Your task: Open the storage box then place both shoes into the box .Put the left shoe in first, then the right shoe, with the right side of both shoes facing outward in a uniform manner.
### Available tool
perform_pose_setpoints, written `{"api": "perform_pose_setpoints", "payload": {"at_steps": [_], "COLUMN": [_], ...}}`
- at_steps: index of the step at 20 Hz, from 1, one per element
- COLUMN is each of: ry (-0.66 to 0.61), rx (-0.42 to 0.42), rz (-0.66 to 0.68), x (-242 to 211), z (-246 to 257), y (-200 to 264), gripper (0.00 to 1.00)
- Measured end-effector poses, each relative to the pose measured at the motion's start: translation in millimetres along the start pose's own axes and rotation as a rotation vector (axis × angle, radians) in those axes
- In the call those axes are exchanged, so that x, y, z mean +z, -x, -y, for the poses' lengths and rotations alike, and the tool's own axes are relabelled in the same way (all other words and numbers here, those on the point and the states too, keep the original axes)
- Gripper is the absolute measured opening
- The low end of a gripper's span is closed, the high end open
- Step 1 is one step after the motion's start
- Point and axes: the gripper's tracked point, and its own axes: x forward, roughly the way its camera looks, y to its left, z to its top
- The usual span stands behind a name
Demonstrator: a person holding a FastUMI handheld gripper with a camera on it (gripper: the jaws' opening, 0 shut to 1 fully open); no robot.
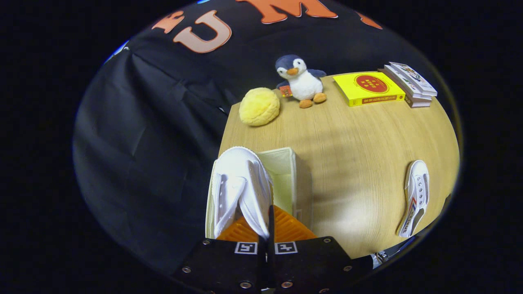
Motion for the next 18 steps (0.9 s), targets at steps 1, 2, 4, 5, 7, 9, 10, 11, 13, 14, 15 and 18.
{"api": "perform_pose_setpoints", "payload": {"at_steps": [1,2,4,5,7,9,10,11,13,14,15,18], "ry": [0.002,0.002,-0.01,-0.024,-0.038,-0.049,-0.049,-0.055,-0.072,-0.084,-0.1,-0.135], "rx": [-0.003,-0.01,-0.042,-0.062,-0.093,-0.119,-0.137,-0.155,-0.202,-0.218,-0.22,-0.204], "rz": [-0.017,-0.029,-0.054,-0.068,-0.085,-0.089,-0.099,-0.104,-0.142,-0.161,-0.17,-0.191], "x": [-4.2,-7.4,-14.0,-17.9,-21.2,-24.6,-27.8,-31.6,-41.7,-45.0,-47.7,-54.7], "z": [-4.8,-9.3,-12.9,-13.5,-12.3,-11.7,-10.7,-9.7,-4.8,-2.2,-1.8,-6.9], "y": [-9.4,-19.1,-34.9,-42.6,-57.7,-72.1,-77.8,-81.9,-91.1,-98.5,-105.4,-118.5], "gripper": [0.01,0.01,0.01,0.01,0.01,0.01,0.02,0.02,0.03,0.03,0.03,0.03]}}
